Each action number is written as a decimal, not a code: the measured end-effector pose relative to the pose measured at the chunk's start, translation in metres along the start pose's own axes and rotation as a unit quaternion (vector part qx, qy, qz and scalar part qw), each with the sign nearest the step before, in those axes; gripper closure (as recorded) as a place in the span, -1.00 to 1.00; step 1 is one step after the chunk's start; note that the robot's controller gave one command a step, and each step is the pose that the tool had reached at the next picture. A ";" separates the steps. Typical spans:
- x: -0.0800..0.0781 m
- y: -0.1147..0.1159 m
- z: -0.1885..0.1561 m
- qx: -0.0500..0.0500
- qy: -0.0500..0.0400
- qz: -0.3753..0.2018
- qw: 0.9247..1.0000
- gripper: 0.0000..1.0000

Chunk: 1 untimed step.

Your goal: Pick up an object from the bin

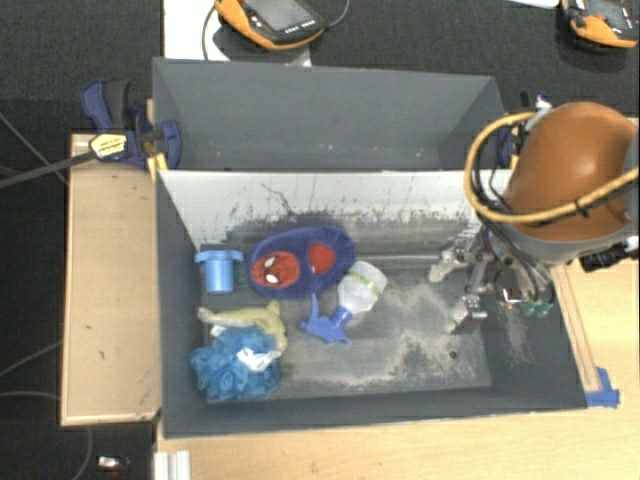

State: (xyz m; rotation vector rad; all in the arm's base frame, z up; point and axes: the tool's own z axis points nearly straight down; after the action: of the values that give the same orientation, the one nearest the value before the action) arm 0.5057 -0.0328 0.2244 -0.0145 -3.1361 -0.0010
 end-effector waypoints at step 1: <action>-0.001 0.000 -0.004 0.000 -0.004 -0.001 1.000 -1.00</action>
Offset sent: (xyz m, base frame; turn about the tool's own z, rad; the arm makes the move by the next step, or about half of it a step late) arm -0.0145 -0.0412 -0.1544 0.1643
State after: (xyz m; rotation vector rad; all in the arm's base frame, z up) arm 0.5072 -0.0327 0.2287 -0.0126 -3.1446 0.0001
